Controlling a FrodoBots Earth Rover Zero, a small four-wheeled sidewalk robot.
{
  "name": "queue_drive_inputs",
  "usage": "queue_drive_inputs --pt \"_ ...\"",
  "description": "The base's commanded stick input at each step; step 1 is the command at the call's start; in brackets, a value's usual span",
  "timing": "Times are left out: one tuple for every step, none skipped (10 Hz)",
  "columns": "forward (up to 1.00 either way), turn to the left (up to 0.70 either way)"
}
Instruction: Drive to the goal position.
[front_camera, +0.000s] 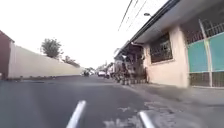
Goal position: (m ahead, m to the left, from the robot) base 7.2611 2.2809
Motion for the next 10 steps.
queue_drive_inputs --pt "1.00 0.00" --pt "1.00 0.00" --pt "1.00 0.00" --pt "1.00 0.00" --pt "1.00 0.00" --pt "1.00 0.00" --pt "1.00 0.00" --pt "1.00 0.00" --pt "1.00 0.00" --pt "1.00 0.00"
